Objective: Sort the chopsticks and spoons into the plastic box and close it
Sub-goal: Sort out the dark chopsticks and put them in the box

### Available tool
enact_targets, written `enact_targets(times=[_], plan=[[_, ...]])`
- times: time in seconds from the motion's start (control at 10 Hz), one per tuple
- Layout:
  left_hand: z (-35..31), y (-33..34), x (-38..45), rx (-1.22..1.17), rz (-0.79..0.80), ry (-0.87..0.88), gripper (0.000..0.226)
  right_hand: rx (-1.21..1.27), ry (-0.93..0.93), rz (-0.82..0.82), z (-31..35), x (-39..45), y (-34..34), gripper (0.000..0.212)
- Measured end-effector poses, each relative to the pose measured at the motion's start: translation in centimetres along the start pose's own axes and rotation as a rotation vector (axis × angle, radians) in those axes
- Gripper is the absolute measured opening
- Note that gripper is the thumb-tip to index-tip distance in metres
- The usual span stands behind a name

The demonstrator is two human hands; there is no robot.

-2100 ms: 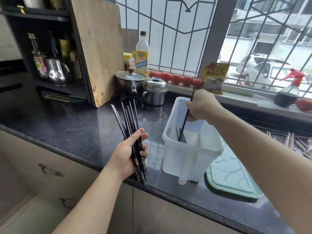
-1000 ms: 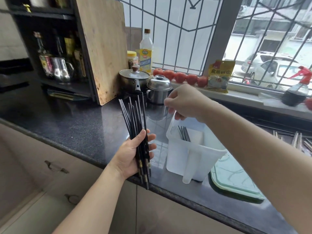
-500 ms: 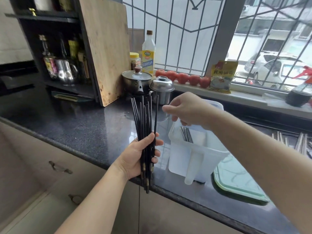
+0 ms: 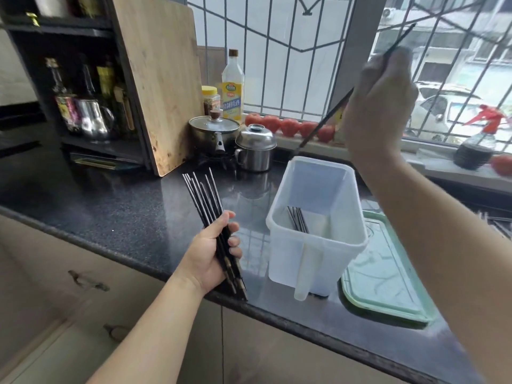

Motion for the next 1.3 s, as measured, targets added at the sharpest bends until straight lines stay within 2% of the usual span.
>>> enact_targets(times=[0.1,0.2,0.3,0.5,0.6,0.7,0.8,0.9,1.0,1.1,1.2,1.3], plan=[[0.2,0.0,0.0,0.02,0.001,-0.011,0.012,-0.404,-0.112,0.314,-2.8,-2.0,2.7,0.02],[0.2,0.2,-0.1,0.017,-0.003,-0.014,0.013,-0.665,-0.076,0.601,-6.8,-4.9,5.2,0.017],[0.0,0.0,-0.1,-0.012,-0.019,-0.002,0.013,-0.741,-0.03,0.692,-7.9,-5.9,5.8,0.02],[0.1,0.1,-0.2,-0.008,-0.019,-0.014,0.014,-0.583,0.011,0.562,-7.1,-4.3,5.0,0.019],[0.0,0.1,-0.3,-0.009,-0.022,-0.014,0.014,-0.636,-0.005,0.561,-7.4,-4.4,4.9,0.018],[0.0,0.2,-0.2,-0.013,-0.019,-0.011,0.014,-0.655,0.096,0.657,-7.9,-5.1,5.5,0.021],[0.1,0.2,-0.2,-0.015,-0.013,-0.017,0.015,-0.786,0.168,0.887,-9.0,-6.3,7.0,0.026],[0.1,0.2,-0.2,-0.01,-0.006,-0.019,0.016,-0.781,0.282,1.07,-10.1,-7.6,7.8,0.033],[0.1,0.4,-0.2,0.011,0.006,-0.004,0.019,-0.824,0.315,1.188,-11.0,-8.8,8.2,0.034],[0.1,0.5,-0.1,0.052,0.023,0.01,0.025,-0.855,0.329,1.177,-11.6,-8.5,8.2,0.032],[0.1,0.6,-0.1,0.075,0.026,0.014,0.024,-0.809,0.195,0.858,-10.4,-6.0,7.8,0.02],[0.1,0.6,-0.2,0.071,0.049,0.0,0.02,-0.55,0.11,0.637,-7.6,-4.3,6.9,0.026]])
Point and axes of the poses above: each hand's wrist, its own x-axis towards the middle knuckle, its own y-axis out of the palm, z = x × y, the point moved 5 cm from there along x, towards the middle knuckle, and after that the axes turned 15 degrees about y, right-handed, at the moved point
